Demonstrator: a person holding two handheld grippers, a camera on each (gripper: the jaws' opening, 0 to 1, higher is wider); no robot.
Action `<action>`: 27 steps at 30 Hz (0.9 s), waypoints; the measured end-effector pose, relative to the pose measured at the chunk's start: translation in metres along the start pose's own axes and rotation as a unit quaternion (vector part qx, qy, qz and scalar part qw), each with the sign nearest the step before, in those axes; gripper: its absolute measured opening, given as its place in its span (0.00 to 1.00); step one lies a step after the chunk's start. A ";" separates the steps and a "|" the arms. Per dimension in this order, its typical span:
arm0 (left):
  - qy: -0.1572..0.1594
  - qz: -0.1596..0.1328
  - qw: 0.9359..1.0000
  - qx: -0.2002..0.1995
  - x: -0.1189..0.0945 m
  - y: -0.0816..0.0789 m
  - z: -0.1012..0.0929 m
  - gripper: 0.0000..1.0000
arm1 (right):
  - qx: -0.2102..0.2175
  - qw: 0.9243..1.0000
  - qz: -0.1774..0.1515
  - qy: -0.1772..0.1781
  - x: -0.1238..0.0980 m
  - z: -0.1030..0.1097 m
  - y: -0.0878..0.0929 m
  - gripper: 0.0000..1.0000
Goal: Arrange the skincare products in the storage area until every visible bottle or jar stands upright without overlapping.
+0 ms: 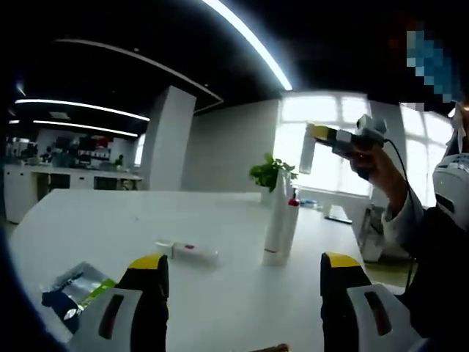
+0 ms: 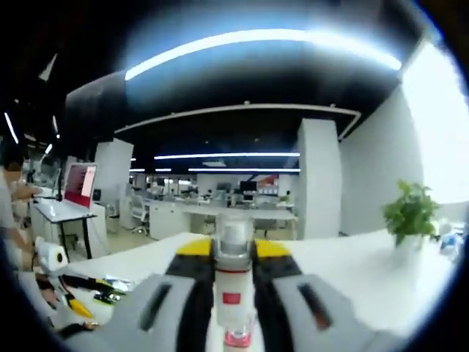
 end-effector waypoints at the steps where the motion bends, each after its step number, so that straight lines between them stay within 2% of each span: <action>1: 0.002 0.002 1.000 -0.001 0.002 0.000 0.000 0.87 | -0.002 1.000 -0.003 0.009 -0.003 0.001 0.002 0.17; 5: 0.006 0.008 1.000 0.012 0.007 -0.002 -0.001 0.87 | -0.014 0.999 -0.008 0.036 -0.016 0.004 0.011 0.17; 7: 0.008 0.011 1.000 0.016 0.009 -0.003 -0.001 0.88 | -0.005 0.999 -0.004 0.046 -0.022 0.006 0.019 0.17; 14: 0.019 0.021 0.999 0.024 0.017 -0.001 -0.003 0.88 | 0.007 0.995 0.008 0.095 -0.042 0.013 0.059 0.17; 18: 0.024 0.028 0.999 0.030 0.022 0.000 -0.005 0.88 | 0.012 0.994 0.021 0.108 -0.048 0.016 0.079 0.17; 22: 0.026 0.034 0.998 0.036 0.025 0.000 -0.004 0.88 | 0.004 0.992 0.018 0.127 -0.052 0.017 0.092 0.17; 27: 0.035 0.036 0.998 0.033 0.029 0.002 -0.002 0.88 | -0.002 0.990 0.029 0.136 -0.054 0.023 0.110 0.17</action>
Point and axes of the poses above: the point that each gripper's makers call its tool centre point, and the gripper's own axes: x roughly forward along the fingers, z roughly to its left, y roughly out of its underside, the point moved 10 cm from there along -x, roughly backward along the fingers, and after that the axes turned 11 degrees about y, right-handed, at the moved point
